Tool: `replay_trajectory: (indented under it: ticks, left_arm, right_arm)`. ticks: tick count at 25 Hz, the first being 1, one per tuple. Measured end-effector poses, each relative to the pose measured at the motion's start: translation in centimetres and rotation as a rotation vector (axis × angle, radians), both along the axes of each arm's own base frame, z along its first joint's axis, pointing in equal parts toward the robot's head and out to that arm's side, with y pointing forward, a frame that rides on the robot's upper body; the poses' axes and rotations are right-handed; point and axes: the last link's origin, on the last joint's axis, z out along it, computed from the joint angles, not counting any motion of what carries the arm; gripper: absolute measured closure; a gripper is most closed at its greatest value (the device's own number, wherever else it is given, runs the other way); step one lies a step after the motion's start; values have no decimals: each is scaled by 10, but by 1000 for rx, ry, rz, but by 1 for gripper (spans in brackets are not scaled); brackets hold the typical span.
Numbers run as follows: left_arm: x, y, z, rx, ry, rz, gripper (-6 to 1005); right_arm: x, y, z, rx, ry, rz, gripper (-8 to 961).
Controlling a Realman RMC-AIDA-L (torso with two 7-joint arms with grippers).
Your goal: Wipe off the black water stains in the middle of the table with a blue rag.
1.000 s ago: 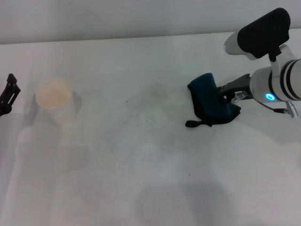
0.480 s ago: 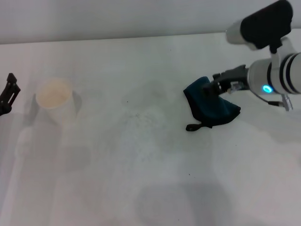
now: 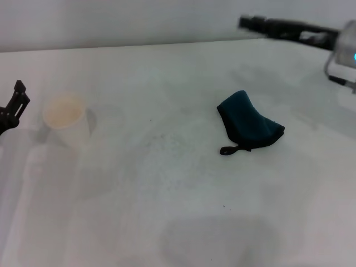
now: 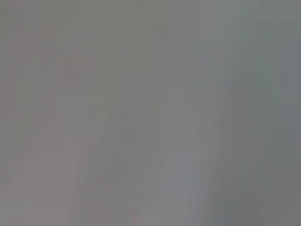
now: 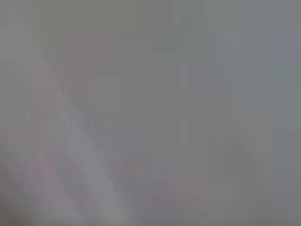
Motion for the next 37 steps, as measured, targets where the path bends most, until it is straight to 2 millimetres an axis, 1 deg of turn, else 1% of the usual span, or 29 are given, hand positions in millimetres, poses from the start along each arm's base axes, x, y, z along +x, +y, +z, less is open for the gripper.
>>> replay_trajectory:
  ticks: [2,4,5,6,7,9,10,15,18,21,26,30,34,37]
  left_arm:
    - [1,0,0,0,-6,-1,108]
    - [1,0,0,-1,-11,-1,108]
    - [1,0,0,-1,-11,-1,107]
    - [0,0,0,-1,-12,0,107]
    - [0,0,0,-1,-12,0,107]
    - [-1,-1,0,-1,-12,3,107]
    - [-1,-2,0,-2,-11,4,107]
    - [-1,-1,-1,-5,-11,8,107]
    - [-1,0,0,-3,-34,14,108]
    - [-2,0,0,-1,-59,21,108]
    - [-4,-3,-1,-2,-66,31,108]
    - [-4,-4,-2,-3,-68,35,108]
    - [-3,-4,-3,-4,-74,34,108]
    - [0,-3,-5,-7,-82,28,108]
  right_arm:
    - [17,-6,14,101,146,22,478]
    - [41,-17,28,241,266,24,478]
    - [52,-23,33,311,287,19,478]
    - [78,-37,42,467,259,-4,478]
    - [78,-37,42,467,259,-4,477]
    - [95,-48,42,559,139,-1,477]
    - [103,-55,38,595,70,-3,477]
    - [134,-82,12,714,-223,-67,477]
    - [140,-90,0,745,-307,-105,477]
    - [140,-91,-4,744,-318,-113,476]
    - [140,-87,-8,714,-319,-124,476]
    - [145,-81,-14,677,-332,-173,485]
    - [141,-76,-20,658,-320,-184,485]
    - [141,-75,-21,655,-321,-185,485]
